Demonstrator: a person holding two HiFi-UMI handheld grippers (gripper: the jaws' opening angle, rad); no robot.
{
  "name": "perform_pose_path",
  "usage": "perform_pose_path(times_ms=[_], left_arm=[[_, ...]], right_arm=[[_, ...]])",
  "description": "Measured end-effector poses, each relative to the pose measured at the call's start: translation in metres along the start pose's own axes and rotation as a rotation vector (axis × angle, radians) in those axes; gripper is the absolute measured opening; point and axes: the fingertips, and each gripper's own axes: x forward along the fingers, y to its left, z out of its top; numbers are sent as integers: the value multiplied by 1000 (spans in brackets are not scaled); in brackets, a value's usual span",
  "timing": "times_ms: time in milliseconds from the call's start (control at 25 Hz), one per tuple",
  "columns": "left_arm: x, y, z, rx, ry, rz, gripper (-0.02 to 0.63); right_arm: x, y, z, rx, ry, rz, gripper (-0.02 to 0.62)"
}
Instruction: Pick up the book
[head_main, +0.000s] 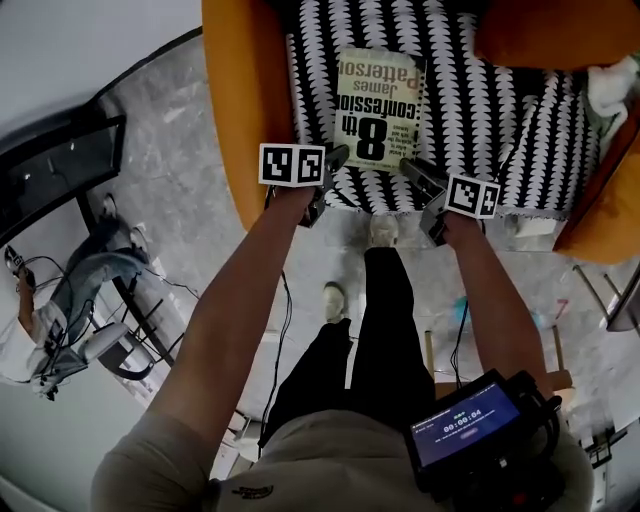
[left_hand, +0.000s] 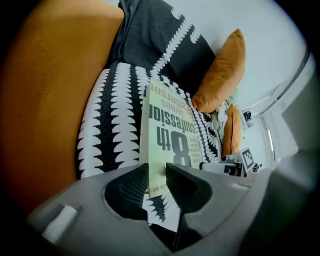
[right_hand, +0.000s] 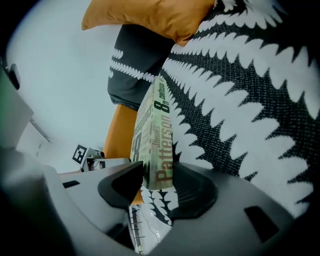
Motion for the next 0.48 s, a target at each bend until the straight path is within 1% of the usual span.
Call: perform_pose_path(times_ms=[80,120,240,280,360,480], left_arm=[[-5,-7,-1,15,-3,5,104],[-9,-9,0,33,-9,18,101],[-16,-1,6,105,-28,87,97],[-15,2,6,121,-34,103,97],[-8,3,1,135,-45,113,95],[-3,4,-1,142,-61,97,95]], right_arm=[[-9,-2,0,18,-23,24,189],[-8,-1,0,29,-44,50,189],[14,-1,-2,69,-126,158,187],[19,-5,-3,73,-142,180,186],[19,-14,-7,67,-157,193,183],[19,-19,-7,51,-169,193,181]])
